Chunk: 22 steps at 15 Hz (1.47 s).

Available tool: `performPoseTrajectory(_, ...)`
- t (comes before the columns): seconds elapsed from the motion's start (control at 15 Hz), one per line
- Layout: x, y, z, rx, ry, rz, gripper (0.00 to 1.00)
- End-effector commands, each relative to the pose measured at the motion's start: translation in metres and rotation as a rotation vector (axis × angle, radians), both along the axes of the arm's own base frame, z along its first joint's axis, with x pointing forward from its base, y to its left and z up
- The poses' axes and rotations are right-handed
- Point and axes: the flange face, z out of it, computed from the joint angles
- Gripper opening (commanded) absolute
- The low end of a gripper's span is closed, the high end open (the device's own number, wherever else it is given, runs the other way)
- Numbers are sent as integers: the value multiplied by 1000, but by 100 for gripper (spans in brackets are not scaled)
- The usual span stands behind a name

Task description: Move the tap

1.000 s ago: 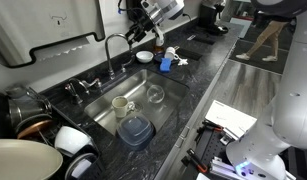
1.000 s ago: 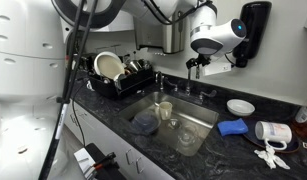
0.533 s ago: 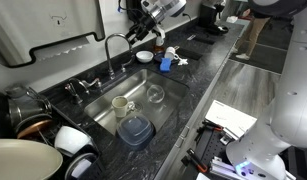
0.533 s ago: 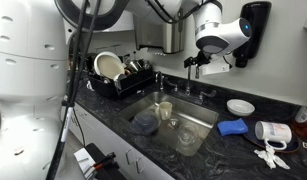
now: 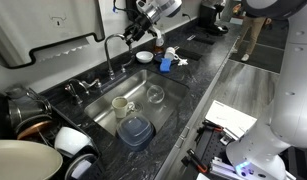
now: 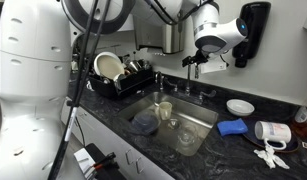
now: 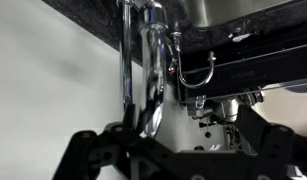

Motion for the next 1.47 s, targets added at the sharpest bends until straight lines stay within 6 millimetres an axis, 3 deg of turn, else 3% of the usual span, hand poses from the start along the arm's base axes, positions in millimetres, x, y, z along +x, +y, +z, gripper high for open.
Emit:
performPoseTrajectory(0.0,2,35,4,28,15,125,100)
performPoseTrajectory(0.07,4,35,3,26,14,128,100)
performPoseTrajectory(0.13,10,78,0,26,12,122,100)
performPoseTrajectory(0.6,5,109,7,-56,70,60,100)
performPoseTrajectory(0.67,20,42,3,-74,21,-38,100)
performPoseTrajectory(1.27,22,47,7,-95,30,-56,100)
performPoseTrajectory(1.4,22,39,4,-88,66,-125,100)
